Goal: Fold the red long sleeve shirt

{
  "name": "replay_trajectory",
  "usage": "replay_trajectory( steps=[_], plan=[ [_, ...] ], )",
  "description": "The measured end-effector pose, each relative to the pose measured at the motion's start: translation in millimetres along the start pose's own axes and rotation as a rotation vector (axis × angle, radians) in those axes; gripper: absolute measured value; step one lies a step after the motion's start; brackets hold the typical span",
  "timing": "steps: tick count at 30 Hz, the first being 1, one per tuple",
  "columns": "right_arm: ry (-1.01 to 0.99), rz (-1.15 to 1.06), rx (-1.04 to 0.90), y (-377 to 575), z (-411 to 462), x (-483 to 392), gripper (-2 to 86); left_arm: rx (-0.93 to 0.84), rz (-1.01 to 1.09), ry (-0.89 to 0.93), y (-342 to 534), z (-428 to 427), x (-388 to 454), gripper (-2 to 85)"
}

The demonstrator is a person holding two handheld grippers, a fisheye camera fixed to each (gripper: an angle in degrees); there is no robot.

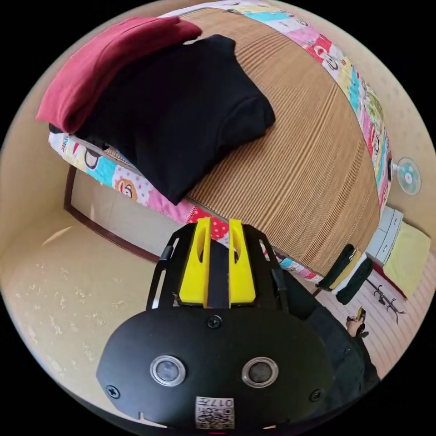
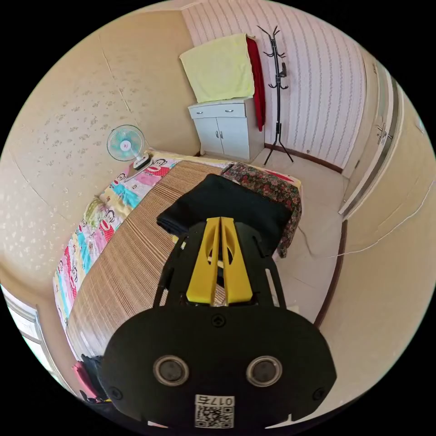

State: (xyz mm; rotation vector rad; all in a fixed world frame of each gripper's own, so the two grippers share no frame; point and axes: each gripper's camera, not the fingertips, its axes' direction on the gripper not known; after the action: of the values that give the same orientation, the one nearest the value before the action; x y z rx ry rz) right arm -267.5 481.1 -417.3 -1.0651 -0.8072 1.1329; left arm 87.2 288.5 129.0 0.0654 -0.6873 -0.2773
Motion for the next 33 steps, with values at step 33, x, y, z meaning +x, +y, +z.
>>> replay_trajectory(
  steps=[33],
  plan=[
    [-0.224, -0.405, -0.267, 304, 60, -206, 0.4, 0.691, 0.663, 0.765, 41, -204, -183, 0.6]
  ],
)
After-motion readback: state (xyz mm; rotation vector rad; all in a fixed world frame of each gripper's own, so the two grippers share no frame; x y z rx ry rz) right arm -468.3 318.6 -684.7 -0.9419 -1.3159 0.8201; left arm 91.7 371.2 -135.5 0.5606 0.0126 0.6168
